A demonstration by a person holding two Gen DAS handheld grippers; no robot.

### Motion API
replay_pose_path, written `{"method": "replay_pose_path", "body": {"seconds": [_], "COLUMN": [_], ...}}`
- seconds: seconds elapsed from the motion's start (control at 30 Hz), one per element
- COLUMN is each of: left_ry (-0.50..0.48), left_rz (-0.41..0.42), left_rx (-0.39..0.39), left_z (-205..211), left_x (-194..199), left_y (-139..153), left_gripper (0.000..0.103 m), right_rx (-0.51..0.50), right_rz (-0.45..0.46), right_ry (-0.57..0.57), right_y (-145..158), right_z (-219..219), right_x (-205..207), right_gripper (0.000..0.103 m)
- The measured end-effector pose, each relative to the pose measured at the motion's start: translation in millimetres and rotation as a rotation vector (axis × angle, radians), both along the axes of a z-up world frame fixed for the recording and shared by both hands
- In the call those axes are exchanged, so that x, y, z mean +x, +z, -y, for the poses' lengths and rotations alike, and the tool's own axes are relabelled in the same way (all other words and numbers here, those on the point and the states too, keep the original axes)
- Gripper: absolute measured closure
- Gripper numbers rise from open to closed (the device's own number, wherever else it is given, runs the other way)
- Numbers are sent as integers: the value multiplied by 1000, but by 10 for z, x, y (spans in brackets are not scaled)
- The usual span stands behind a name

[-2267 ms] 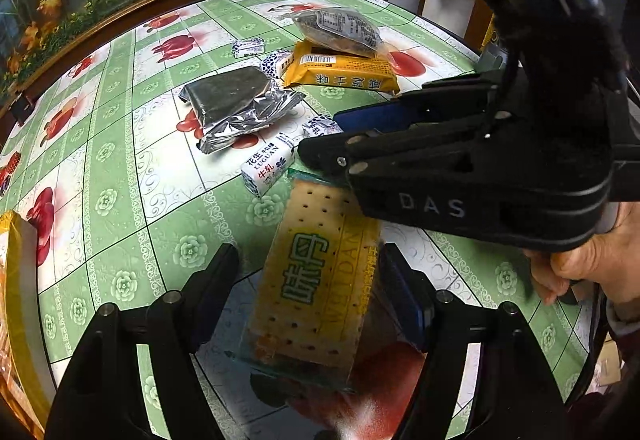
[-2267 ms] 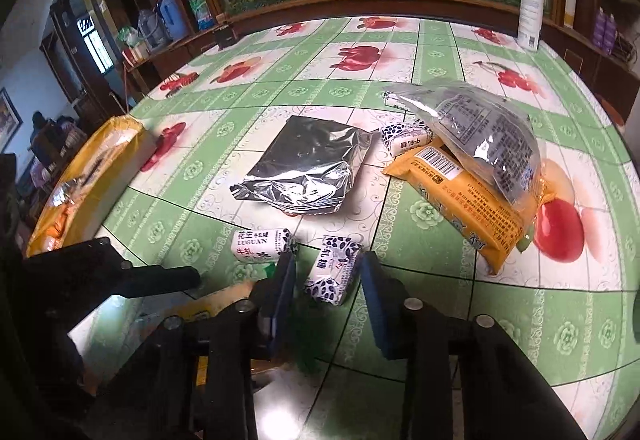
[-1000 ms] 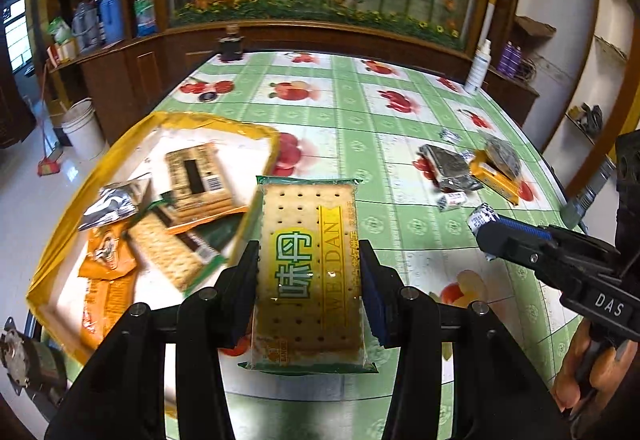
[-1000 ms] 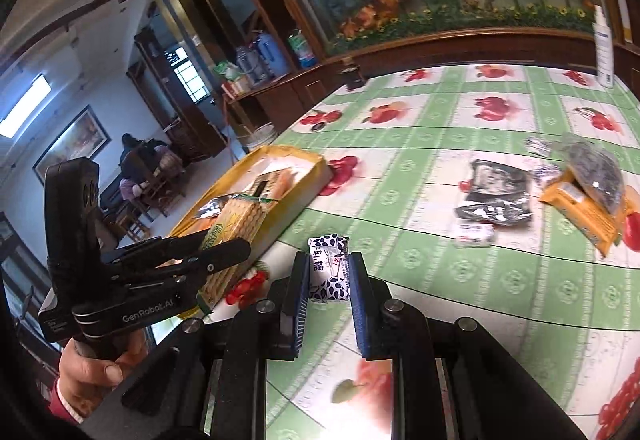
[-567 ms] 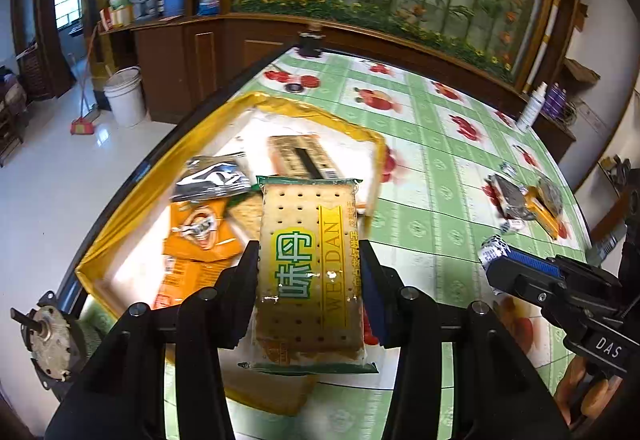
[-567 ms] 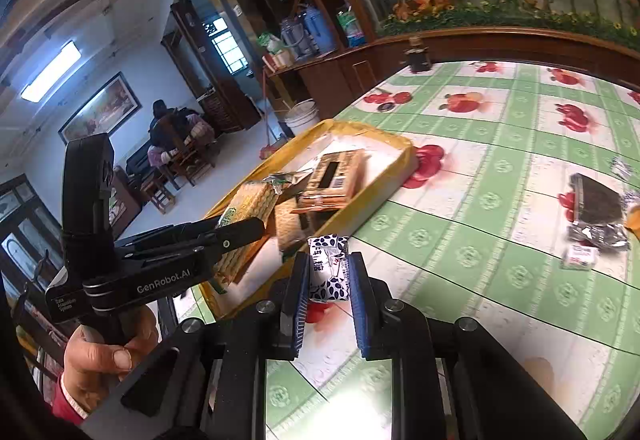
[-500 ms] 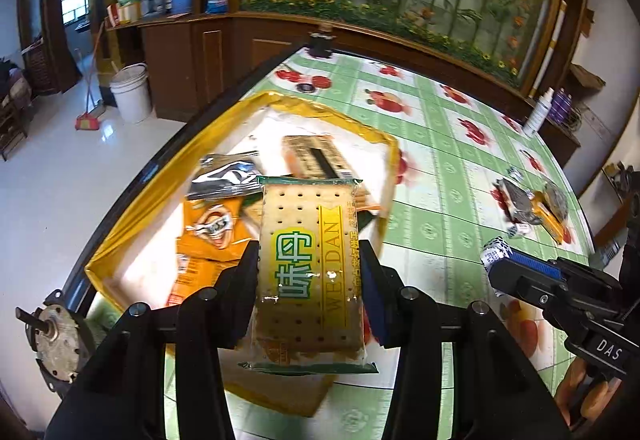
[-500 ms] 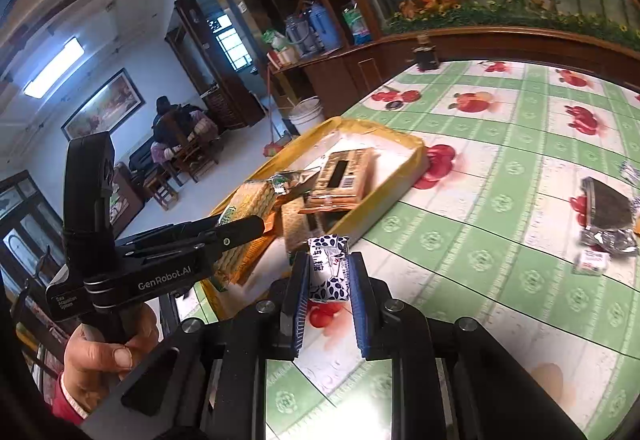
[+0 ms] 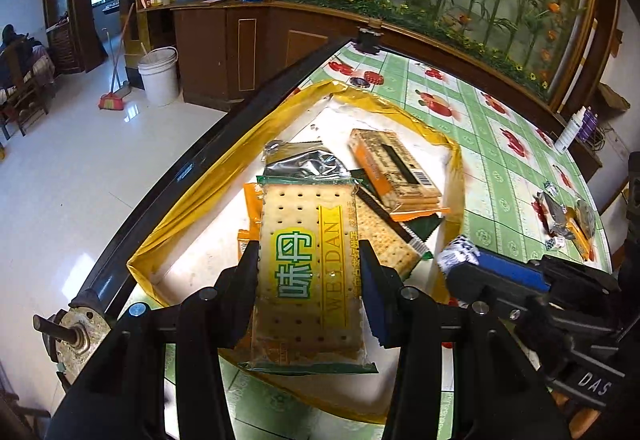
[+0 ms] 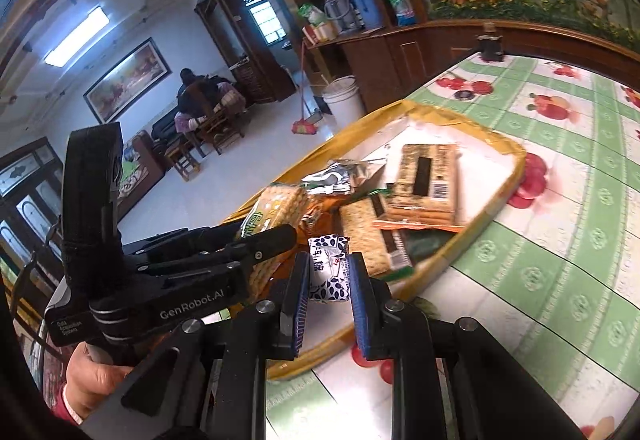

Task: Organize snacks
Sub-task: 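Carry the cracker pack and peanut packet over the tray and release both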

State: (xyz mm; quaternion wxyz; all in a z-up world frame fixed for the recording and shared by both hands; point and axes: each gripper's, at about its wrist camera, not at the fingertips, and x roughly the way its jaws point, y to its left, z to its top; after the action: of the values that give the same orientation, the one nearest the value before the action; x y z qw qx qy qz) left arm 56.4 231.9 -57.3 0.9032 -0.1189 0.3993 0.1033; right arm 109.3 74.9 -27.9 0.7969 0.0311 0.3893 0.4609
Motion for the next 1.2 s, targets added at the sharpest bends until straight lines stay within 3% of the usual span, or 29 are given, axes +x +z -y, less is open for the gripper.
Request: {"method": "replay_pose_path", "body": {"seconds": [0.57,0.63,0.73,0.8,1.2], "left_ry": [16,24,35,46,34], "left_rz": [-32,-30,-23,-10,5], "left_rx": [-17,-11,5,9,9], "left_z": [-115,-115,-113,-123,8], "left_x": [24,23,5,-13,-33], "left_y": [-125,-111,-81,-51,47], "left_gripper": [58,56,43,34,33], "right_rx": [-62,-63,-60,-50,12], "right_rz": [-39,-48,-33,-26,-37], "right_ry": [64,63,45,33,-102], "right_y": [-264,-280,-265,-241,-123], "right_z": [-343,-337,-284,-225,359], "right_x": [-51,-47,-54,-50,50], "right_gripper": [80,76,64,63,61]}}
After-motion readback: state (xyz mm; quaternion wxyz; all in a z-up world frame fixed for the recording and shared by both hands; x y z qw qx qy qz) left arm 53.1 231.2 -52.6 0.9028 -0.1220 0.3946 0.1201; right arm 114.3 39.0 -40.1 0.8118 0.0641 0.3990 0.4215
